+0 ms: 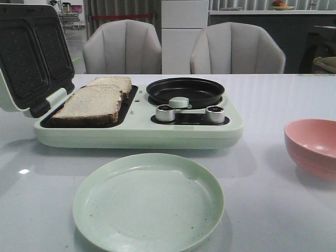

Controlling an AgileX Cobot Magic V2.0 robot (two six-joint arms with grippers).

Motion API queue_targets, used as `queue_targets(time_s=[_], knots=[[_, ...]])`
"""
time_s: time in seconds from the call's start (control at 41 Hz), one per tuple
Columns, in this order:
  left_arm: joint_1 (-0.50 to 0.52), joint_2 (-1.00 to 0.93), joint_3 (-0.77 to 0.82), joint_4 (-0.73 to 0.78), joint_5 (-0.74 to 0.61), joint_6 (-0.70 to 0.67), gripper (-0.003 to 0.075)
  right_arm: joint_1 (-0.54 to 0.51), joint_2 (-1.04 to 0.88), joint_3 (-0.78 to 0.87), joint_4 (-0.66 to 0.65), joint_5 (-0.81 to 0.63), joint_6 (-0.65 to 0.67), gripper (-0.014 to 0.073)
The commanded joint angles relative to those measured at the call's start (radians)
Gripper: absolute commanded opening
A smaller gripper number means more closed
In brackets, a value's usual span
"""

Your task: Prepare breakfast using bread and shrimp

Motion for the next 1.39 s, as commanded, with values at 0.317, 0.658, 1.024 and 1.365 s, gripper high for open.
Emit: queue_targets(time_s=[0.317,0.658,1.024,1.365], knots=[[-0.007,0.142,-0.176,0.001,-0.001,-0.018,0.0455,-0.001,-0.158,0.072,-0.006,-0.067,0.004,0.0515],[0.094,0.496,-0.358,0.047,0.166,-0.029,0.0456,-0.001,-0.158,0.072,-0.006,-0.067,0.004,0.0515],[0.656,0.645,-0.379,-0.265,0.129,0.231,0.0455,-0.001,-0.158,0.072,-0.006,-0.067,0.004,0.0515],[1.053,0.676,-0.435,-0.339,0.019,0.318,0.0139,-0.001,-0.158,0.072,-0.006,-0.067,0.004,0.0515]])
